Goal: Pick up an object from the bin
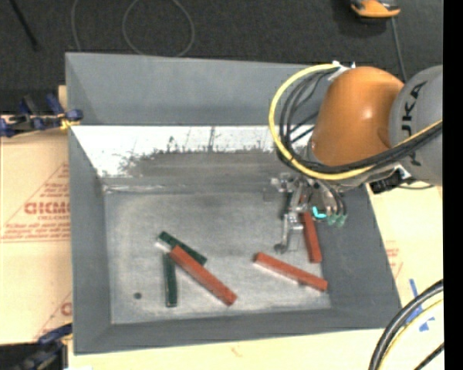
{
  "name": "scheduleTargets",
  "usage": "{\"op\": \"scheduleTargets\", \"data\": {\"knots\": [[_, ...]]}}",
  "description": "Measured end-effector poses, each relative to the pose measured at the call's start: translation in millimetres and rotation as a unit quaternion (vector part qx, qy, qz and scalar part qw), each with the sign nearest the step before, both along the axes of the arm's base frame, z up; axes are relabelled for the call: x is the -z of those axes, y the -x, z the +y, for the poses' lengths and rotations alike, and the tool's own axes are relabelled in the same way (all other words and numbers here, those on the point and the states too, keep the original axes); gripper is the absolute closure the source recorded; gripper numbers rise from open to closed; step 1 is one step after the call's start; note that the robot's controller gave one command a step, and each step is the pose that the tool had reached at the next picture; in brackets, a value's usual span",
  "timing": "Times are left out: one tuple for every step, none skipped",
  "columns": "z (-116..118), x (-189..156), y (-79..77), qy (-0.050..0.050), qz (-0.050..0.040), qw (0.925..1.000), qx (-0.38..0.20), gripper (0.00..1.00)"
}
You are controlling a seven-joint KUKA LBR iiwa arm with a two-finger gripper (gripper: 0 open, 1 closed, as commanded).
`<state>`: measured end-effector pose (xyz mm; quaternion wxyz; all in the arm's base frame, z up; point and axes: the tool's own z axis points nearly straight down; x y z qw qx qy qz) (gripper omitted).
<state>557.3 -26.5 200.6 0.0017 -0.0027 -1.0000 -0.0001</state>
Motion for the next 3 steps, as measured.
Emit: {"op": "scheduleTargets", "data": {"knots": [[-38,134,51.7,0.0,0.0003,0.9972,-0.075,0.0],[-37,130,48.9,0.001,-0.0038,0.9971,-0.076,1.0],[4,-35,46.9,0.001,-0.0077,0.9972,-0.075,1.0]]}}
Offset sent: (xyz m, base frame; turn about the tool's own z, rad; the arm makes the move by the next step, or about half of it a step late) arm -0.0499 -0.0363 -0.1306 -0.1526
